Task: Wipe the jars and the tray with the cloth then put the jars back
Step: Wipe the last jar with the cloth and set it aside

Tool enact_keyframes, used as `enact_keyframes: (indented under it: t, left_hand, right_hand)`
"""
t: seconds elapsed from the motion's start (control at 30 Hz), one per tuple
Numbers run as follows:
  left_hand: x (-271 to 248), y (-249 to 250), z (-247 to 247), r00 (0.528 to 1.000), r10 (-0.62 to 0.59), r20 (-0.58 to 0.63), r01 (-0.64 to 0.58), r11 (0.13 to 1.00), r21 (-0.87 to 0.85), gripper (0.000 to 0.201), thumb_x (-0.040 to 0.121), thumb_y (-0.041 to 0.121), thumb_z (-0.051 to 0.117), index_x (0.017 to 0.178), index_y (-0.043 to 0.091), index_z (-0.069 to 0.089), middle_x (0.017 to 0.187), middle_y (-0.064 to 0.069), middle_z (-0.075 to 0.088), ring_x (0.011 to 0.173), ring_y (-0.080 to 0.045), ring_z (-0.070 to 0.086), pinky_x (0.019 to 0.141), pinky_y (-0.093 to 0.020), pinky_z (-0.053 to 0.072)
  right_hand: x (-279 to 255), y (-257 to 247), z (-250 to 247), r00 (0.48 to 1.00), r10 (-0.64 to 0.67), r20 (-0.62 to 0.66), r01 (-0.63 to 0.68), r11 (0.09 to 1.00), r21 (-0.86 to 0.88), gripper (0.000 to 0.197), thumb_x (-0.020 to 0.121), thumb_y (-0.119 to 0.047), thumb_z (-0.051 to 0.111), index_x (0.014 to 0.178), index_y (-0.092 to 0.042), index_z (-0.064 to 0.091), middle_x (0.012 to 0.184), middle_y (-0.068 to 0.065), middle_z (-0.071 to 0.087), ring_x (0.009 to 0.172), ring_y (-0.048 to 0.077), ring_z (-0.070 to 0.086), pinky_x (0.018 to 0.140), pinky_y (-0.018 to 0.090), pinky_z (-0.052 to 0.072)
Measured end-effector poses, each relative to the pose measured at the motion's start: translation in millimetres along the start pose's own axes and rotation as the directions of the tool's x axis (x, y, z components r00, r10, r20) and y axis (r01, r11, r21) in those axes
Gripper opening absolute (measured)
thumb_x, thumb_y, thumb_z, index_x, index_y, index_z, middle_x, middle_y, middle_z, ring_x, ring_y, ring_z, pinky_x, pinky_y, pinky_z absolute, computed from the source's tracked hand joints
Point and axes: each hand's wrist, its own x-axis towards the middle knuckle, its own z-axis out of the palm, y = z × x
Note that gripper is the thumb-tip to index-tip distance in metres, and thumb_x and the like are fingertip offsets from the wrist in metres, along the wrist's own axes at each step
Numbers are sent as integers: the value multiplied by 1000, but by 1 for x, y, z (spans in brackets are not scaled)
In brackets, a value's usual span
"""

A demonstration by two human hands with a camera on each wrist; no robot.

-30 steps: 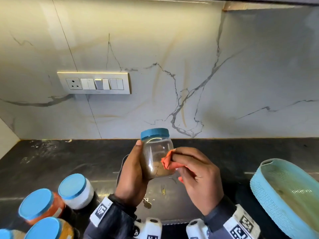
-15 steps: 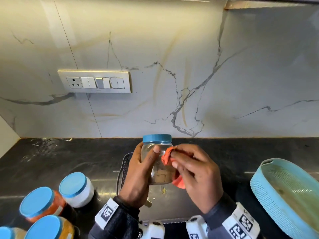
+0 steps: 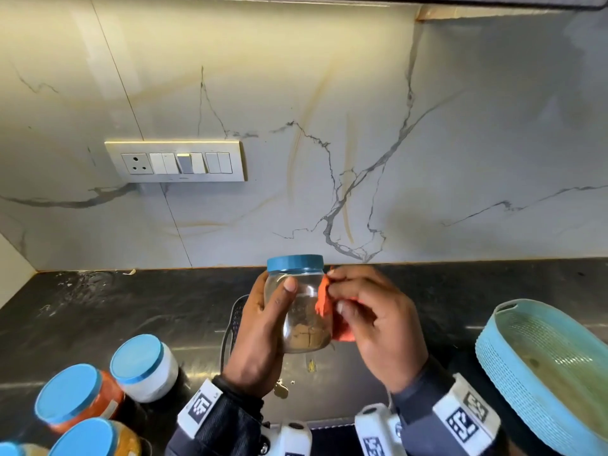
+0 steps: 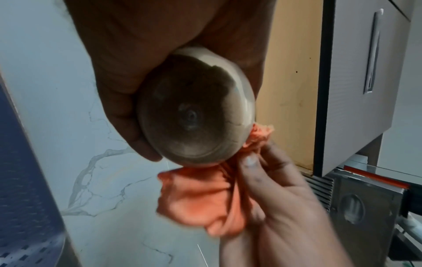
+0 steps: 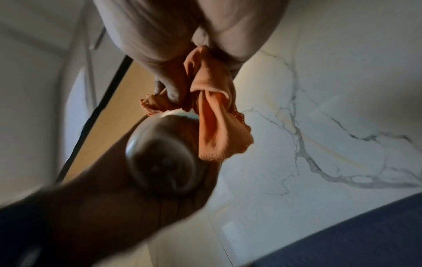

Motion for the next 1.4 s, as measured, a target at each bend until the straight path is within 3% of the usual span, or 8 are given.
enact_keyframes:
  t: [0.17,0.3,0.53,0.73,0.93,1.17,1.3,1.4]
  left_hand:
    - [3,6,-1,1000,13,-15,-14,999,-30,82,78,55,80,132,-1,53,124,-33,60,101,-41,62,82,-59,55]
    - [5,14,-4,999,42,-28,-44,997,-60,85,76,60,80,130,0,54,117,-31,60,93,-40,59,64,-42,55]
    - [-2,1,11,999,43,26,-41,995,-87,80,83,50,79,135,-1,50,133,-38,55,124,-60,52,99,-81,38]
    - [1,11,3,999,42,9,-40,986,-159,84,80,59,76,132,-3,52,116,-32,58,94,-39,60,67,-46,56]
    - [-5,10,13,997,33,65,-26,993,-118,81,88,51,73,140,-5,45,137,-38,52,127,-61,48,97,-84,36]
    - [4,18,7,995,90,-39,-93,992,-86,85,85,64,69,137,0,54,130,-40,53,112,-46,60,96,-72,47]
    - [3,10,4,999,42,-26,-40,996,77,60,105,58,38,132,11,64,127,-23,67,118,-41,65,98,-62,52]
    - [1,7,0,999,-34,25,32,995,96,60,101,59,45,135,11,58,119,-23,67,87,-26,70,65,-43,56]
  right_hand:
    - [-16,-13,7,999,-31,26,30,999,35,28,89,7,61,101,-17,71,125,-11,60,98,15,68,62,33,62]
    - [-30,-14,7,976,-183,115,187,982,-29,28,86,10,64,97,-12,76,124,-6,62,108,15,65,74,30,60]
    - [12,1,-5,995,41,-87,-27,987,158,25,88,6,62,103,-9,75,117,-4,68,106,27,70,76,53,61]
    - [-25,-17,0,995,-81,49,75,990,119,29,86,13,63,98,-9,76,118,1,66,99,14,70,65,20,60]
    - [3,8,-1,965,262,-25,-232,891,390,25,88,-15,68,108,-29,73,114,6,73,97,31,73,76,61,59]
    - [-18,0,4,991,128,-24,-122,975,184,29,87,-11,70,108,-29,78,118,-7,71,111,27,67,91,52,55]
    - [-16,4,-1,999,50,-4,-49,993,104,20,91,-14,67,105,-23,79,123,-11,67,106,25,70,77,48,60]
    - [-18,-7,3,983,-139,120,148,987,-68,25,89,-3,72,105,-20,79,124,-9,65,111,18,66,78,34,60]
